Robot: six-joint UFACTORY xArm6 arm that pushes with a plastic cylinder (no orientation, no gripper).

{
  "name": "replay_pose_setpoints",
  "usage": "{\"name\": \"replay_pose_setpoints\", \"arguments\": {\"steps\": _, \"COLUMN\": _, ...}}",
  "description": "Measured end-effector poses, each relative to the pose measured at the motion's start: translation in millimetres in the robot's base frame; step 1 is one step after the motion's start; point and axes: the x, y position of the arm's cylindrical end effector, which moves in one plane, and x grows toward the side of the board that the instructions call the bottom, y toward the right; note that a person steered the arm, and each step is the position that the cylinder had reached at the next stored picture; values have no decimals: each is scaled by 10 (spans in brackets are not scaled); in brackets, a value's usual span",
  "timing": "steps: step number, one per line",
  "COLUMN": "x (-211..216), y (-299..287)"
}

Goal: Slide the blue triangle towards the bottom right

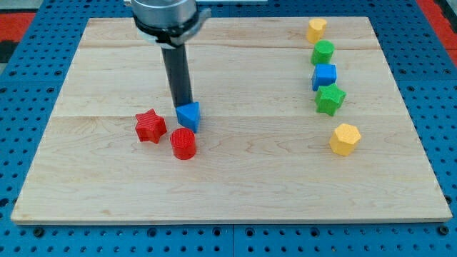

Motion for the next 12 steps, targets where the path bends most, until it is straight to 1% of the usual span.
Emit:
{"name": "replay_pose_setpoints", "arguments": {"steps": 1, "x": 337, "y": 234}}
{"name": "replay_pose_setpoints", "arguments": {"steps": 2, "x": 617, "y": 146}}
{"name": "replay_pose_setpoints", "arguments": {"steps": 3, "x": 998, "y": 146}}
{"name": "replay_pose_setpoints", "arguments": {"steps": 5, "x": 1143, "y": 484}}
{"name": "replay_pose_setpoints", "arguments": {"steps": 6, "x": 1155, "y": 785}}
{"name": "replay_pose_setpoints", "arguments": {"steps": 9, "x": 1220, "y": 1958}}
{"name": "replay_pose_setpoints", "arguments": {"steps": 10, "x": 1220, "y": 2191}}
{"name": "replay_pose_setpoints", "arguments": {"steps": 11, "x": 1232, "y": 2035}}
{"name": "replay_pose_setpoints", "arguments": {"steps": 12, "x": 1429, "y": 1534}}
